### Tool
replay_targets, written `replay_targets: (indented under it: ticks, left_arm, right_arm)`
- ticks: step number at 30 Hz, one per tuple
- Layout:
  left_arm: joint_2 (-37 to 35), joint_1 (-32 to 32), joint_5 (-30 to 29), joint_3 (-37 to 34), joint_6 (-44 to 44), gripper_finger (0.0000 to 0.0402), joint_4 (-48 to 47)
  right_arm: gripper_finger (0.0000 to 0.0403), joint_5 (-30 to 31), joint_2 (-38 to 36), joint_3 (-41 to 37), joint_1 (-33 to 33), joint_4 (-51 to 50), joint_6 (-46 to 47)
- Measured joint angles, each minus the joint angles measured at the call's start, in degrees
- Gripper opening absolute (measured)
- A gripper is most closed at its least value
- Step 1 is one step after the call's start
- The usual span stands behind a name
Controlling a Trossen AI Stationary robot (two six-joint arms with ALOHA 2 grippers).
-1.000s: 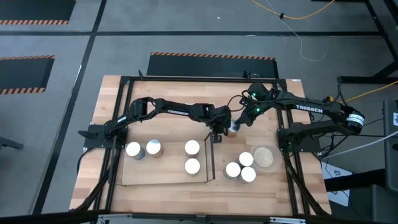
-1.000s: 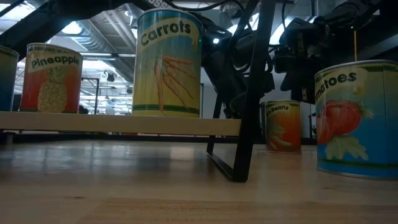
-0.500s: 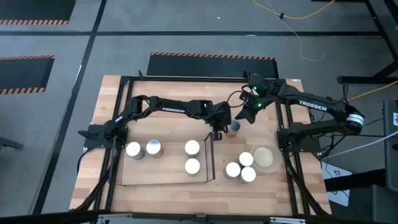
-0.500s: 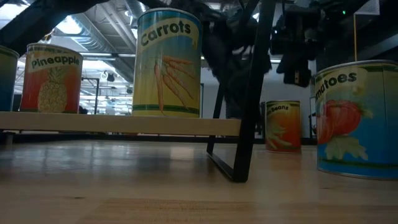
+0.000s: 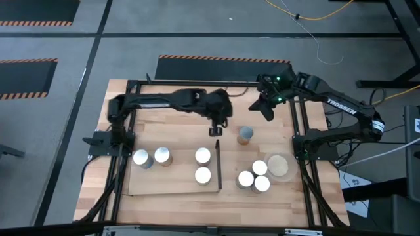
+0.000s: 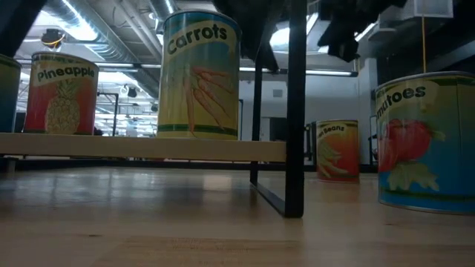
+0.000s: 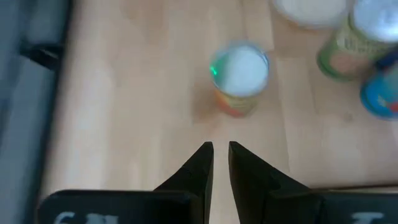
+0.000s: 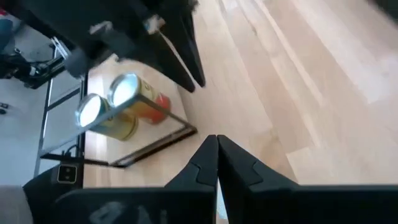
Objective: Pick and place cans onto a shelf
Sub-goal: Put the green bean can on the shelf
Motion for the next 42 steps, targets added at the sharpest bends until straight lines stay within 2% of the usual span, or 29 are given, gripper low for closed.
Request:
replay_targets:
  ticks: [8, 11, 15, 18, 22, 25, 29, 33, 42]
  left_arm:
    - [-13.37, 0.00, -6.27, 0.02, -0.90, 0.0043, -12.12]
    - [-18.38, -0.39, -6.96, 0.02, -2.98, 0.0043, -17.36]
    - [-25.16, -2.15, -7.34, -1.43, -4.84, 0.0043, -19.12]
    - [-31.18, -4.45, -8.33, -5.96, -6.80, 0.0043, -17.70]
    - [-39.30, -8.53, -13.23, -16.59, -12.13, 0.0043, -12.94]
    - [-44.63, -11.45, -16.42, -25.47, -16.42, 0.0043, -7.42]
    - [-50.05, -14.35, -19.88, -35.93, -19.97, 0.0043, -0.33]
    - [-52.69, -15.72, -21.49, -43.07, -21.33, 0.0043, 5.50]
    - [-53.16, -15.79, -21.54, -50.50, -21.33, 0.0043, 11.00]
  right_arm:
    - [0.0016, -0.01, 0.01, 2.59, 0.00, 0.45, -0.20]
    - [0.0033, -0.01, 0.01, 2.59, 0.00, 0.63, -0.20]
    - [0.0064, -0.01, 0.01, 2.59, 0.00, 0.84, -0.18]
    - [0.0088, -0.01, 0.01, 2.59, -0.02, 0.84, 0.02]
    - [0.0099, 0.56, 0.06, 2.57, -0.02, 0.85, 2.10]
    - [0.0099, 2.97, 0.23, 2.01, 0.00, -0.76, 6.12]
    - [0.0099, 7.96, 1.92, 1.93, -0.01, -7.80, 8.93]
    - [0.0099, 13.12, 4.84, 1.89, 0.02, -14.88, 9.27]
    - [0.0099, 13.14, 12.35, 1.89, 1.07, -16.40, 9.05]
